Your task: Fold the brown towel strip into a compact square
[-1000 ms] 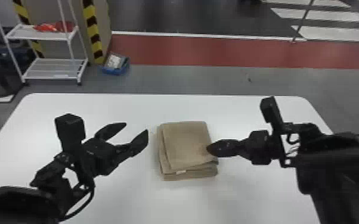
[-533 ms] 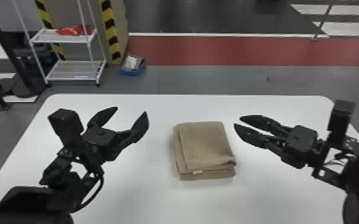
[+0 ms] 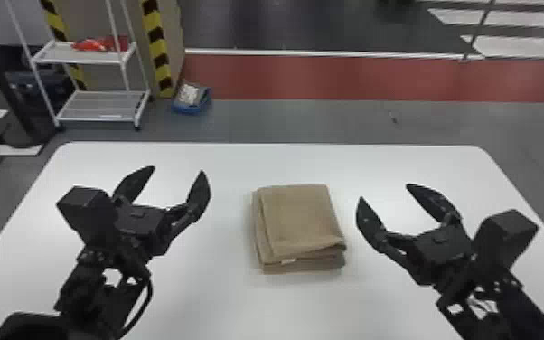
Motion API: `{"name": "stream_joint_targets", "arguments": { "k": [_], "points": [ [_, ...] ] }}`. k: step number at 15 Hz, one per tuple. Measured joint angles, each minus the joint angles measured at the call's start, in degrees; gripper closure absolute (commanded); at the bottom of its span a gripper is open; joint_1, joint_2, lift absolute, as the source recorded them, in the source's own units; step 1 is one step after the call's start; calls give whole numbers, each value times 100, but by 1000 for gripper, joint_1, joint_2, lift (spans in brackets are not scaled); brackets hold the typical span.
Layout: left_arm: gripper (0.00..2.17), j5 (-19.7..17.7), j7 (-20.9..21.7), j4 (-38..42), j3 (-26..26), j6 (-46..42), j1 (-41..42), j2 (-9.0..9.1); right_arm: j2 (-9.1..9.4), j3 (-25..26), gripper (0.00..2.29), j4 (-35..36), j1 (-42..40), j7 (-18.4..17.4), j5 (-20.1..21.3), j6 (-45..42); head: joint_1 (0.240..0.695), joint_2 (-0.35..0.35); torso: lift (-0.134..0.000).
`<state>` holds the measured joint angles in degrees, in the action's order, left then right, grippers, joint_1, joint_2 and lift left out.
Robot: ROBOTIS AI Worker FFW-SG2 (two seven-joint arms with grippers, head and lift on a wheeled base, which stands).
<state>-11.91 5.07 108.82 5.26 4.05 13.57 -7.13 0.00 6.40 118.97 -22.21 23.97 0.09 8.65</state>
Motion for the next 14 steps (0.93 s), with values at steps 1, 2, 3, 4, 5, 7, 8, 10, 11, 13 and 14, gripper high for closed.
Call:
{"name": "stream_joint_targets", "arguments": {
  "k": [1, 2, 3, 4, 5, 7, 8, 10, 11, 13, 14],
  "points": [
    [76, 123, -197, -20, 12, -257, 92, 1, 0, -41, 60, 44, -269, -114, -103, -514, 695, -31, -115],
    [76, 275, -372, -83, 25, -486, 156, 4, 0, -54, 60, 60, -506, -190, -213, -985, 695, -22, -115],
    [76, 400, -452, -162, 19, -723, 243, 6, 0, -54, 60, 73, -743, -225, -307, -1437, 695, -12, -115],
    [80, 439, -457, -204, -16, -935, 358, 5, 0, -39, 63, 95, -906, -230, -351, -1692, 695, -10, -115],
    [80, 444, -439, -208, -60, -1120, 479, 2, 0, -16, 66, 123, -1005, -232, -368, -1782, 695, -7, -115],
    [80, 469, -423, -132, -134, -1312, 649, -4, 0, 22, 70, 210, -1103, -319, -374, -1778, 695, -6, -115],
    [80, 486, -410, -63, -185, -1357, 734, -10, 0, 39, 70, 274, -1152, -353, -373, -1756, 695, -5, -115],
    [80, 511, -384, 54, -277, -1420, 884, -21, 0, 84, 70, 351, -1215, -370, -373, -1664, 695, 0, -115],
    [80, 539, -387, 78, -287, -1434, 919, -20, 0, 101, 70, 370, -1226, -374, -374, -1605, 695, -1, -115],
    [83, 681, -442, 93, -256, -1444, 951, -7, 0, 105, 70, 400, -1232, -428, -351, -1526, 695, -3, -115],
    [83, 734, -456, 95, -237, -1445, 954, -4, 0, 101, 70, 408, -1232, -496, -333, -1501, 695, -7, -115]
  ]
}}
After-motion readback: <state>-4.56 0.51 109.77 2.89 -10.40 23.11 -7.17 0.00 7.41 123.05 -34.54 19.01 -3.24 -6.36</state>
